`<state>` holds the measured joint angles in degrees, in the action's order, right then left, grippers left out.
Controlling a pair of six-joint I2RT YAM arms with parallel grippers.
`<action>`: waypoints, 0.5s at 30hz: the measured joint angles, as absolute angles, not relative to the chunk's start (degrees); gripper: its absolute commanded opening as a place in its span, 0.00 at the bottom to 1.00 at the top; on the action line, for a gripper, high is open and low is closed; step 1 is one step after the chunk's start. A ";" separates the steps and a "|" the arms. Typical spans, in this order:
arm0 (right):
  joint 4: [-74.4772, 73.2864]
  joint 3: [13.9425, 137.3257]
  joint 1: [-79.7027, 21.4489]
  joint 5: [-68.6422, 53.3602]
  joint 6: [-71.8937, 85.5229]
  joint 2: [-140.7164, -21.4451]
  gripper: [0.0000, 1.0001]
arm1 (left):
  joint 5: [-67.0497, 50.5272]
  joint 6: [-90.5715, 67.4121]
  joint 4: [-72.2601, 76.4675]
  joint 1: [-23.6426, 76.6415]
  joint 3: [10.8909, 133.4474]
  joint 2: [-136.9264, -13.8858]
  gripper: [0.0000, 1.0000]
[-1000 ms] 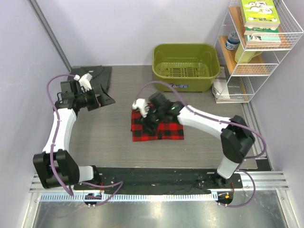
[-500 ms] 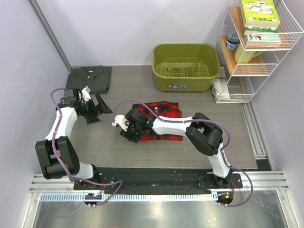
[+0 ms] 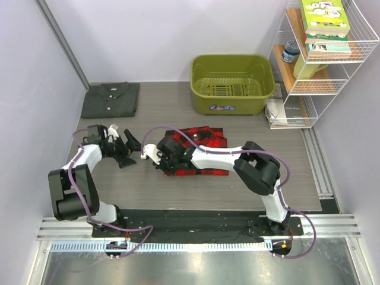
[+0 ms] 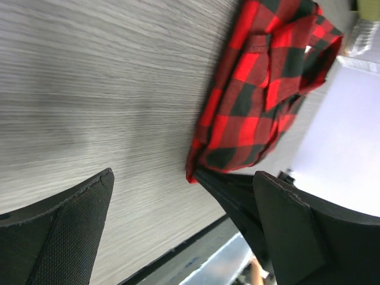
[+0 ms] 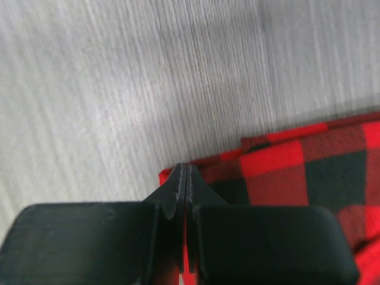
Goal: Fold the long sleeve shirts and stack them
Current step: Neatly place the folded shirt to the corner
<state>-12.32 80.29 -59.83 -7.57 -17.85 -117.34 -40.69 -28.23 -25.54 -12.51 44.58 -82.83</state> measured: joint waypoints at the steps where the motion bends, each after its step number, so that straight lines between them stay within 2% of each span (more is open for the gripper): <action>1: -12.56 79.99 -59.83 -7.68 -17.69 -116.51 0.01 | -41.78 -28.97 -23.92 -12.51 43.51 -82.94 1.00; 8: -12.84 77.30 -58.98 -9.37 -16.73 -109.91 0.01 | -46.74 -36.67 -14.17 -11.27 38.92 -84.79 1.00; 15: -11.99 75.02 -56.12 -13.28 -15.66 -107.15 0.01 | -47.64 -45.28 -1.76 -6.00 35.42 -87.53 1.00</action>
<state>-11.99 75.02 -56.12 -13.28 -15.66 -107.15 -47.64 -45.28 -1.76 -6.00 35.42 -87.53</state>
